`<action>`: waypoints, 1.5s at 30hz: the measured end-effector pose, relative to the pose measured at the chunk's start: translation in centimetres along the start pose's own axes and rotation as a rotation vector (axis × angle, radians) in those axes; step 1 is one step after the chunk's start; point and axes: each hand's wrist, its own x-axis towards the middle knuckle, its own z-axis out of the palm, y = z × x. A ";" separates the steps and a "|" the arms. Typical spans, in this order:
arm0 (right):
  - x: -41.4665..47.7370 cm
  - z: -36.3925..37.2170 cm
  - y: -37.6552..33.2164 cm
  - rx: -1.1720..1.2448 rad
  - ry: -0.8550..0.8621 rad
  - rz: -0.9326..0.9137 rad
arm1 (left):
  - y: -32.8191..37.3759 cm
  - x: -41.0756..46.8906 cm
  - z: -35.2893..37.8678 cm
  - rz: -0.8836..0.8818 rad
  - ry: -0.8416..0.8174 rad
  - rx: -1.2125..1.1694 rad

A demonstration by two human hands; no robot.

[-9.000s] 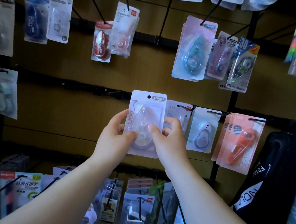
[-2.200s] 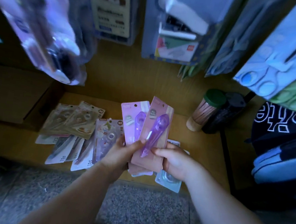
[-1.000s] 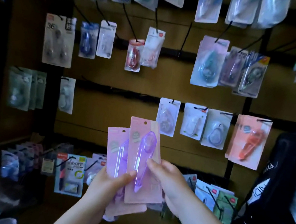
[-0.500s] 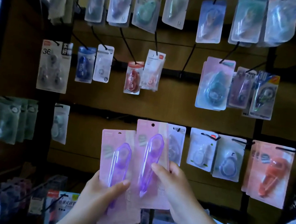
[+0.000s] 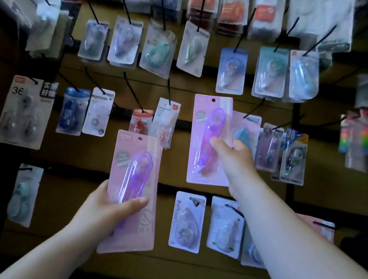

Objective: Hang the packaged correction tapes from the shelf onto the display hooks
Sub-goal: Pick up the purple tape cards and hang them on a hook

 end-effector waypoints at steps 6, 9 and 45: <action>2.5 0.5 -0.4 -0.074 0.006 0.023 | 0.3 1.2 0.0 0.018 -0.031 0.010; 3.1 0.3 -0.2 -0.066 0.046 0.017 | 0.4 1.6 -0.4 0.012 -0.027 0.012; 9.5 2.8 5.8 -0.391 -0.013 0.214 | -1.5 5.1 0.5 0.107 -0.143 -0.042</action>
